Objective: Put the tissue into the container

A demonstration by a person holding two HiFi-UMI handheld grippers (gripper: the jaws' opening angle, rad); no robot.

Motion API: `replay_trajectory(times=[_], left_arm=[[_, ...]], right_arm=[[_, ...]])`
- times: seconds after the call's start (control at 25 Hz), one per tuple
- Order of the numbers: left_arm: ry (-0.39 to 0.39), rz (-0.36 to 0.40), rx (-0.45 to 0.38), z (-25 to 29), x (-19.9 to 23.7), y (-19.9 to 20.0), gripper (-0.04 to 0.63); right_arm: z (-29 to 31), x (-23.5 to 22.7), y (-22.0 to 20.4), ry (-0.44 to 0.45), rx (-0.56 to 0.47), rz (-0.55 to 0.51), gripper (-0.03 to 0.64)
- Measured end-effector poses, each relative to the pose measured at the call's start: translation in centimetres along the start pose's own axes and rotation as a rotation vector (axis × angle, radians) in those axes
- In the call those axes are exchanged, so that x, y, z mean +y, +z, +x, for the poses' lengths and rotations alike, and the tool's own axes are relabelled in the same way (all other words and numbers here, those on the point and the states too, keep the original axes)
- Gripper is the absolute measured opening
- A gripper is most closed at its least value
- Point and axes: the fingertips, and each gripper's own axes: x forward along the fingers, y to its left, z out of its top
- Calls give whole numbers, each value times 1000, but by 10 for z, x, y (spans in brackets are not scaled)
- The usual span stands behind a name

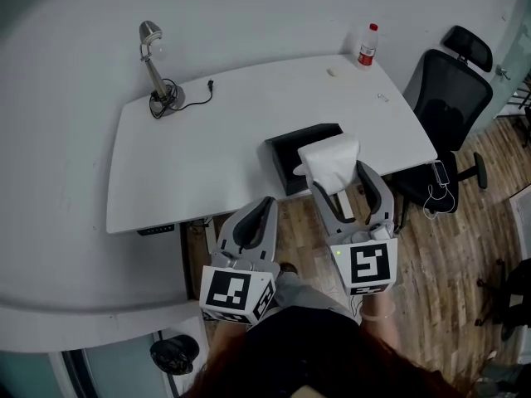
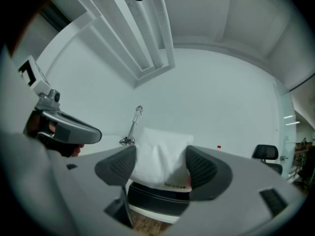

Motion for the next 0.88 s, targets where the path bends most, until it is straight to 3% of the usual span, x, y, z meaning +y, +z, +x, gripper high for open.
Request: replay_trajectory(times=[0.88], left_arm=[[-8, -7, 68, 64, 39, -10, 32]], right_arm=[[75, -22, -53, 20, 136, 58, 336]])
